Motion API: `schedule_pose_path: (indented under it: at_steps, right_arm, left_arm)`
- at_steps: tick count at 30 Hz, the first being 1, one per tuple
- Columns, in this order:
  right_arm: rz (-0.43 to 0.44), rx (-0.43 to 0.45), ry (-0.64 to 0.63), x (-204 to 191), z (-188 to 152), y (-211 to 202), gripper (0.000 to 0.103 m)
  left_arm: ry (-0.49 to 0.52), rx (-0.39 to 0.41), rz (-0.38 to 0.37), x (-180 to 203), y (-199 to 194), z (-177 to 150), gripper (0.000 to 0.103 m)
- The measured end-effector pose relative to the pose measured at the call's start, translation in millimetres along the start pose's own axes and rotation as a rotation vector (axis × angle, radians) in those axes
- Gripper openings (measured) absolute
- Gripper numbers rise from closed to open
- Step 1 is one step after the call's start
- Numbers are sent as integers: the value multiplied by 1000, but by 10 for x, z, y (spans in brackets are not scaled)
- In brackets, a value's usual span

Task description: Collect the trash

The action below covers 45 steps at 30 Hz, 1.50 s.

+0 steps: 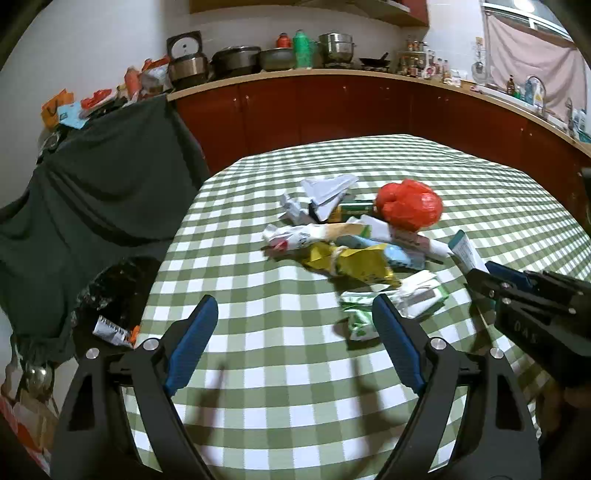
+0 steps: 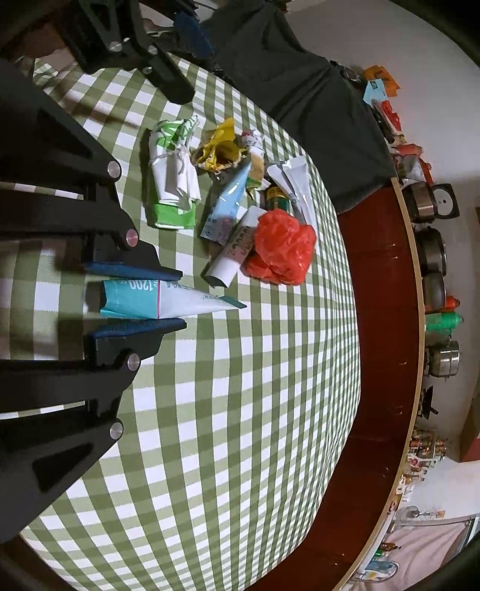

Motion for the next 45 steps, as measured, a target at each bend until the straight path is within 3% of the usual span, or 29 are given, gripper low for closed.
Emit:
schedule_pose_path:
  at_steps: [7, 12, 16, 18, 21, 23, 24, 31, 45]
  right_arm:
    - [-10, -4, 13, 76, 1, -4, 22]
    - [-7, -2, 20, 83, 4, -8, 22]
    - [-7, -4, 23, 100, 8, 2, 22]
    - [-7, -6, 26, 107, 5, 12, 22]
    - [-8, -11, 30, 120, -3, 27, 22]
    - [-8, -11, 31, 133, -6, 34, 22]
    - [-9, -11, 31, 137, -7, 36, 22]
    - [-8, -11, 32, 141, -4, 37, 22]
    - [-5, -11, 27, 121, 1, 49, 22]
  left_arm:
    - [23, -13, -80, 178, 82, -24, 91]
    - [62, -50, -72, 283, 264, -63, 91]
    - [13, -79, -96, 249, 346, -78, 90]
    - [-11, -86, -116, 234, 367, -79, 86]
    - [-61, -98, -175, 221, 376, -83, 65]
    - [-66, -95, -218, 250, 367, -76, 45]
    - [-62, -94, -227, 266, 360, -76, 43]
    - [-51, -90, -228, 264, 339, -89, 39]
    - [-131, -84, -101, -264, 228, -136, 38]
Point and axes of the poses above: each gripper's, at about its wrist camera, not at the fingertips, and y roughly the way its jaws point, x to its right, z to its top, the point moved 4 cm from there along y, roughly the way its jaws point, and after that the axes turned 7 degrees about x, right-handed, at the moved point
